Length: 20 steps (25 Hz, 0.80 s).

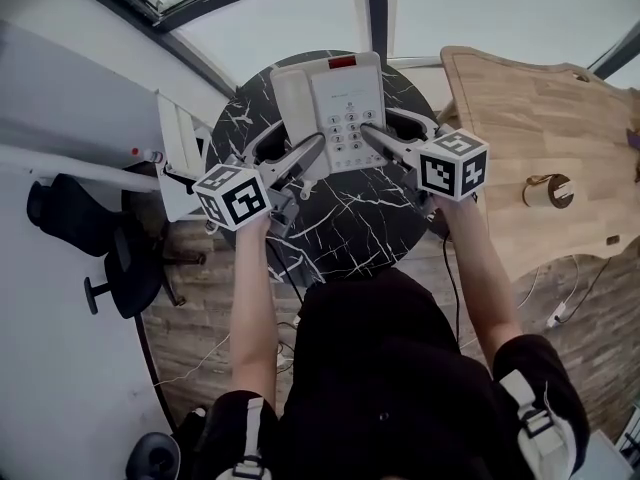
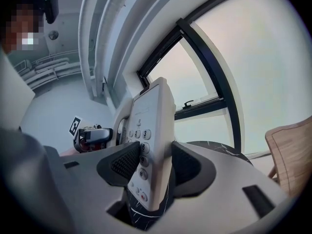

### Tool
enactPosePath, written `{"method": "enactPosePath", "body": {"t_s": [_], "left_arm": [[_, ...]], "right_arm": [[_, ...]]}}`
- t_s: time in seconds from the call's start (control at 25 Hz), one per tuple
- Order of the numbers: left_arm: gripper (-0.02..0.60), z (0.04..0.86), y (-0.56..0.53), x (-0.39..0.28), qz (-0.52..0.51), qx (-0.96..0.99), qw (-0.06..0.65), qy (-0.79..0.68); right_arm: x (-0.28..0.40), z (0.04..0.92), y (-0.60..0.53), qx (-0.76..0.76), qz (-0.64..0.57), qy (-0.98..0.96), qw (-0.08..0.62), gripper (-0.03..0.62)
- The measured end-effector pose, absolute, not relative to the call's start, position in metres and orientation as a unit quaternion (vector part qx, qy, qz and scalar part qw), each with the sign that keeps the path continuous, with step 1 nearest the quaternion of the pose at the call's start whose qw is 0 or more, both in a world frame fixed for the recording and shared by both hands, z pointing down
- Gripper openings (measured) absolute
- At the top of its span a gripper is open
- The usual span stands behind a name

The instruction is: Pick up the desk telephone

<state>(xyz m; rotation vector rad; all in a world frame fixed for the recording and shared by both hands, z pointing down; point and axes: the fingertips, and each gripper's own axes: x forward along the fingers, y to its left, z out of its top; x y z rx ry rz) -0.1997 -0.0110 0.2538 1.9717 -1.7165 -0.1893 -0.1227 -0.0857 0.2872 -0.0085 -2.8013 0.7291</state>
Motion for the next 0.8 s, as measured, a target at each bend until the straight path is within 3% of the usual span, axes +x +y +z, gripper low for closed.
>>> {"method": "enactPosePath", "body": {"t_s": [0.8], "left_arm": [[0.371, 0.2532, -0.014, -0.1976, -0.07, 0.735, 0.257, -0.624]], "right_arm": [[-0.1181, 0.2863, -0.0862, 0.014, 0.249, -0.961, 0.122, 0.219]]}}
